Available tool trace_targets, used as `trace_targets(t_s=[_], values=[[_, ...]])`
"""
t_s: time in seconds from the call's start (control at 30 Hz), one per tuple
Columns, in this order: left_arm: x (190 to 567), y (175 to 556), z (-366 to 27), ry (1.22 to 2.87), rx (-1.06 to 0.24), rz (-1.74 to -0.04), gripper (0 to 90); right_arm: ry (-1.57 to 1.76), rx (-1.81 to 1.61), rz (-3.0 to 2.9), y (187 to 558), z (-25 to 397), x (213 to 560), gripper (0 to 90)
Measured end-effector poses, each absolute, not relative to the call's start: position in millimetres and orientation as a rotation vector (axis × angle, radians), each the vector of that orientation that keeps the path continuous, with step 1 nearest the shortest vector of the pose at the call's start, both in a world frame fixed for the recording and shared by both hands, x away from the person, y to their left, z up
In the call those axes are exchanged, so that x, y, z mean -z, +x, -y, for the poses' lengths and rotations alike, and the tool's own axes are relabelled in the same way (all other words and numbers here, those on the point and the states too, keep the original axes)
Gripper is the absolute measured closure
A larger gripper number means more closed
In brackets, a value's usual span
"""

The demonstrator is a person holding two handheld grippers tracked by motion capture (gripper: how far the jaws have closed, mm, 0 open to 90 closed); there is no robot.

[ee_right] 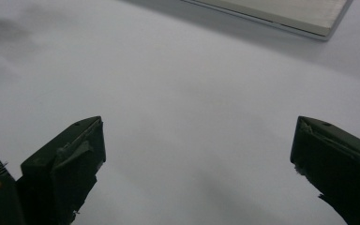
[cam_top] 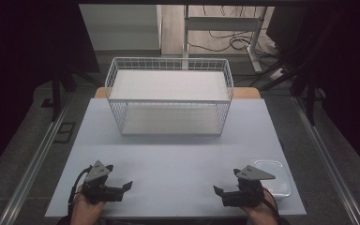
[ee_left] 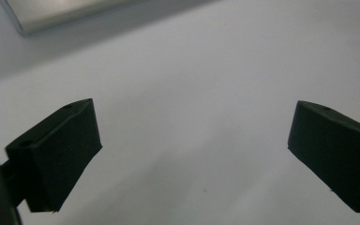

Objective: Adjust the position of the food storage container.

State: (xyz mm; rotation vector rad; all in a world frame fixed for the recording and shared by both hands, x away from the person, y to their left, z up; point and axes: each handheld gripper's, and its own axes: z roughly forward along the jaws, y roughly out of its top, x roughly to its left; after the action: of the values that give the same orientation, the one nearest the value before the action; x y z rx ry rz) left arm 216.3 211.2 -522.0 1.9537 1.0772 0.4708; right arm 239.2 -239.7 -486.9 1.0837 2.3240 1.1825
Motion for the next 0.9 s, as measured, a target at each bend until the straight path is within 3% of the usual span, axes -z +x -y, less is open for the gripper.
trace_targets(t_s=[0.2, 0.7, 0.9], values=[[524, 209, -201, 2.012, -0.527, -1.034, 0.4, 1.042, -1.150, -2.333, 235, 236, 490, 0.0], [525, 209, -200, 2.044, -0.515, -1.029, 0.6, 1.037, -1.119, -2.314, 234, 236, 485, 0.0], [526, 210, -200, 2.047, -0.510, -1.037, 0.7, 1.059, -1.087, -2.279, 235, 244, 477, 5.7]])
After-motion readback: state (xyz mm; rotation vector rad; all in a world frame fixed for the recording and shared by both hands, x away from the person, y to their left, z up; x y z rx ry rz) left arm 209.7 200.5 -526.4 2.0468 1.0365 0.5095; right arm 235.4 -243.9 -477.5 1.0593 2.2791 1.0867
